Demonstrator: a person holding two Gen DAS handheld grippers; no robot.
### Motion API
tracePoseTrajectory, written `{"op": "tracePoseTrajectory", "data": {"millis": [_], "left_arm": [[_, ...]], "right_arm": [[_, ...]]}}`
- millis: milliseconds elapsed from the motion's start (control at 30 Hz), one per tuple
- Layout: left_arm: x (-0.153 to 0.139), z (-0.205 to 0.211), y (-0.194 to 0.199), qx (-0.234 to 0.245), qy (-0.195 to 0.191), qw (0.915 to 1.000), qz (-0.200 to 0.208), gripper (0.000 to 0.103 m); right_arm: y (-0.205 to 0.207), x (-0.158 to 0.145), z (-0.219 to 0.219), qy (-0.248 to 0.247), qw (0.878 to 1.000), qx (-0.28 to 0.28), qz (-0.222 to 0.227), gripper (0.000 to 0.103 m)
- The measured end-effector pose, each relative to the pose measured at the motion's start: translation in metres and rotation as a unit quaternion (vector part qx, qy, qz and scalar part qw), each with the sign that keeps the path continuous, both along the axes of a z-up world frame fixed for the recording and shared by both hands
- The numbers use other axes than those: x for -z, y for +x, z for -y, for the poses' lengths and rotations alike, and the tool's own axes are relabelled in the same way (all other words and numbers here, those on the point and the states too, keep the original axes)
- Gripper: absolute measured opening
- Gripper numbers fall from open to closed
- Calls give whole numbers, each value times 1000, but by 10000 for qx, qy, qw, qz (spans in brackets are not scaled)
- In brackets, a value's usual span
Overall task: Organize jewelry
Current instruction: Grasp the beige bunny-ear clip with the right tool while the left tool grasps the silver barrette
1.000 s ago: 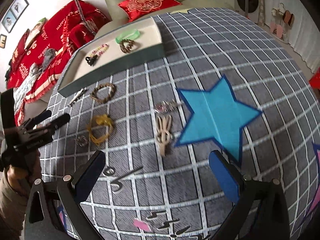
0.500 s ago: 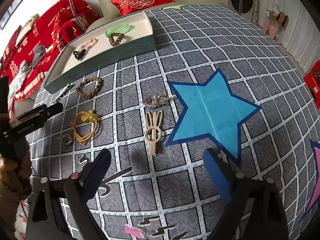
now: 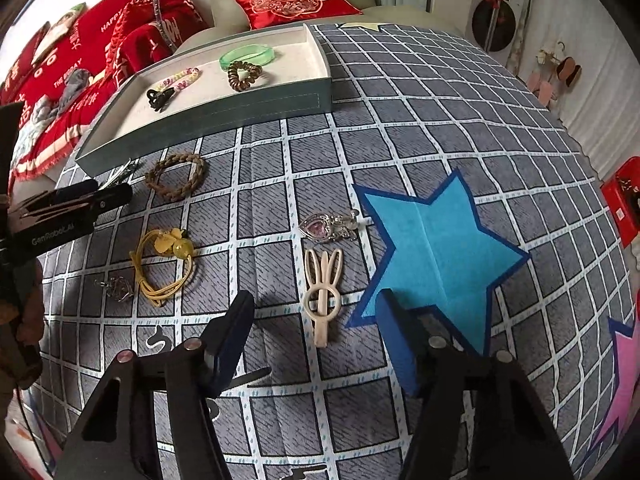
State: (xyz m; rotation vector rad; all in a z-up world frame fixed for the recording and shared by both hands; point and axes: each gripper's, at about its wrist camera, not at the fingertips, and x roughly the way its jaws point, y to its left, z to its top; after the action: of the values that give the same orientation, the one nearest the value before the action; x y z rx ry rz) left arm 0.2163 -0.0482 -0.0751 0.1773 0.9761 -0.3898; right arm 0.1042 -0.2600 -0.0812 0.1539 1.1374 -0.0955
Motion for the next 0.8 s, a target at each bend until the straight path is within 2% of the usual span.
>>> {"op": "tracePoseTrajectory", "data": {"millis": [67, 100, 167, 200, 267, 300, 333, 367, 400, 800], "left_arm": [[0, 3, 1, 77, 64, 9999, 15, 79], [0, 5, 1, 118, 57, 9999, 7, 79], [-2, 7, 1, 210, 56, 9998, 33, 66], [-2, 7, 1, 234, 59, 9997, 24, 63], [-4, 9, 1, 291, 60, 9996, 21, 36], [-4, 9, 1, 314, 43, 9995, 0, 32], [-5, 9, 1, 315, 37, 9995, -10, 32], [-5, 9, 1, 309, 27, 9995, -2, 32], [-5, 8, -1, 296, 14, 9996, 5, 32], [-18, -4, -22, 6, -382, 9992, 92, 32]], "right_arm": [[2, 0, -2, -63, 10000, -34, -1, 64], [2, 0, -2, -109, 9999, -47, -4, 59], [2, 0, -4, -175, 9998, -71, -10, 50], [2, 0, -3, -189, 9998, -77, -14, 46], [2, -1, -3, -198, 9998, -95, -25, 41], [2, -1, -3, -205, 9997, -97, -30, 36], [1, -1, -3, -210, 9997, -99, -31, 32], [1, -1, -3, -209, 9997, -102, -32, 23], [0, -1, -3, -199, 9997, -107, -32, 21], [-14, -14, 5, 225, 9995, -97, 223, 21]]}}
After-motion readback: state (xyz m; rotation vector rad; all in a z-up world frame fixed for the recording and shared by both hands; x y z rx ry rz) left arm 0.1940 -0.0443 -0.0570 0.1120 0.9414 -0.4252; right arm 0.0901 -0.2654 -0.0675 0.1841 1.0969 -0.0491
